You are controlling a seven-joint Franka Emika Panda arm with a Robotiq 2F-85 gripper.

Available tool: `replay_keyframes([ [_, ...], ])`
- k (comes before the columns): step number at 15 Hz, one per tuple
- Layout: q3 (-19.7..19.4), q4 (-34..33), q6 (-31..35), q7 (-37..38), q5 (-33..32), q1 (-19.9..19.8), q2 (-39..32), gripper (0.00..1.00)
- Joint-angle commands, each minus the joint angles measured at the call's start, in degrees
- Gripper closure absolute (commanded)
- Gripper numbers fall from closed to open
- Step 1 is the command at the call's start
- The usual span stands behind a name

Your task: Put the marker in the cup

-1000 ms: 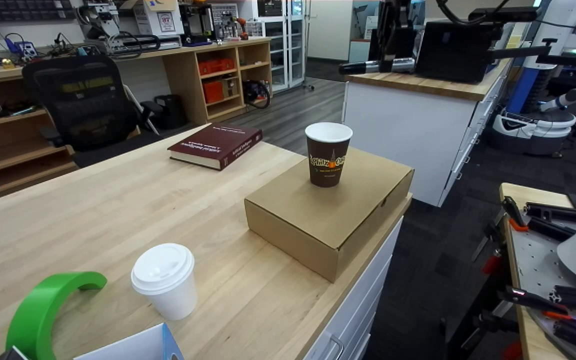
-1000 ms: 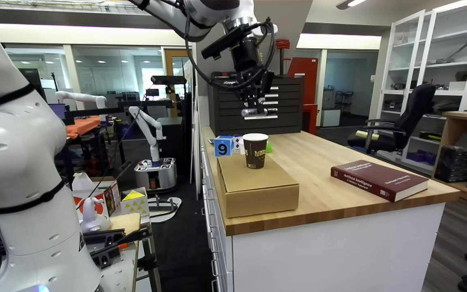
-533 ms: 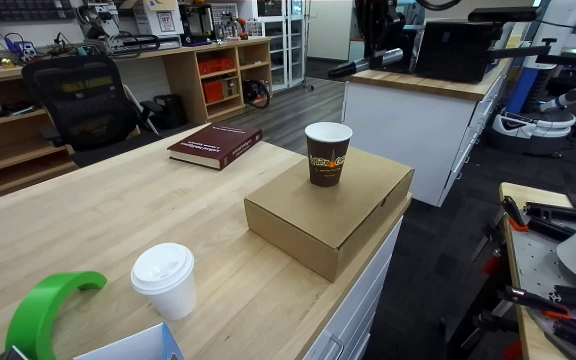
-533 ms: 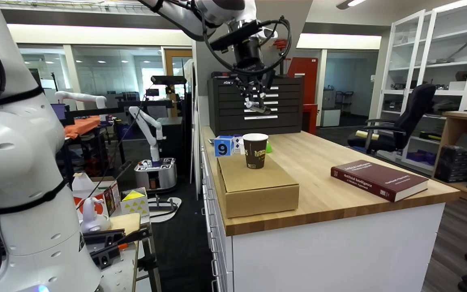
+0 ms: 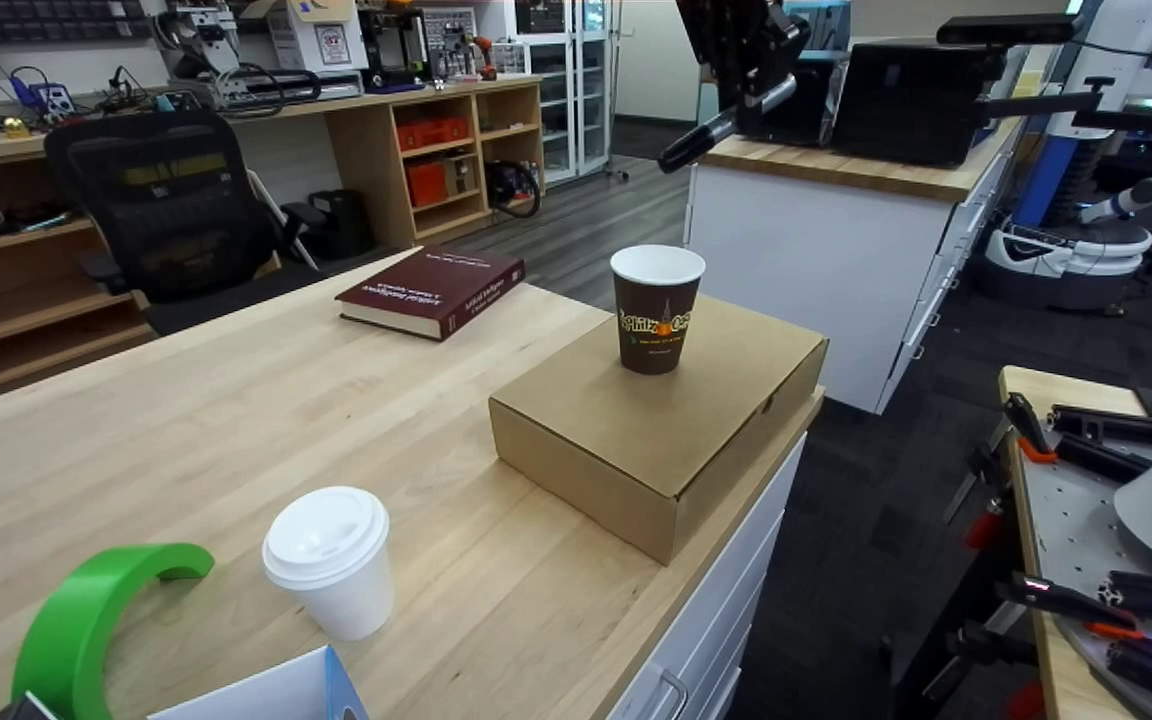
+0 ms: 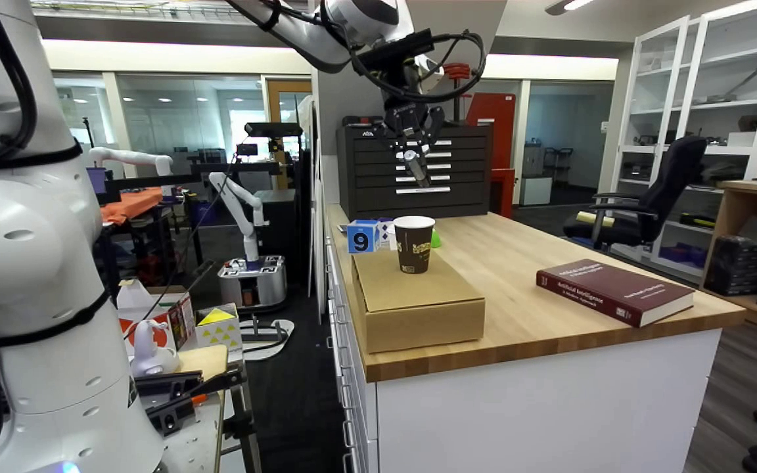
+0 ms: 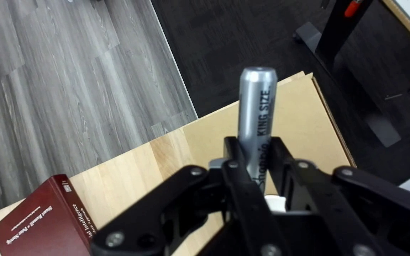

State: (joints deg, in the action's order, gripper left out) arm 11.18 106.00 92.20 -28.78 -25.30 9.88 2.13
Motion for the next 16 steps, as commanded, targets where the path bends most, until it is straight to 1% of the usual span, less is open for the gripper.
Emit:
replay_keyframes([
  [1,0.7,-3.5,-4.1,-3.4,-2.6,1.1,-3.0,0.94],
  [10,1.4,-4.5,-6.5,-6.7,-4.7,2.0,-9.0,0.94],
  [16,2.2,-6.9,-7.3,-8.4,-6.3,3.4,-13.3,0.94],
])
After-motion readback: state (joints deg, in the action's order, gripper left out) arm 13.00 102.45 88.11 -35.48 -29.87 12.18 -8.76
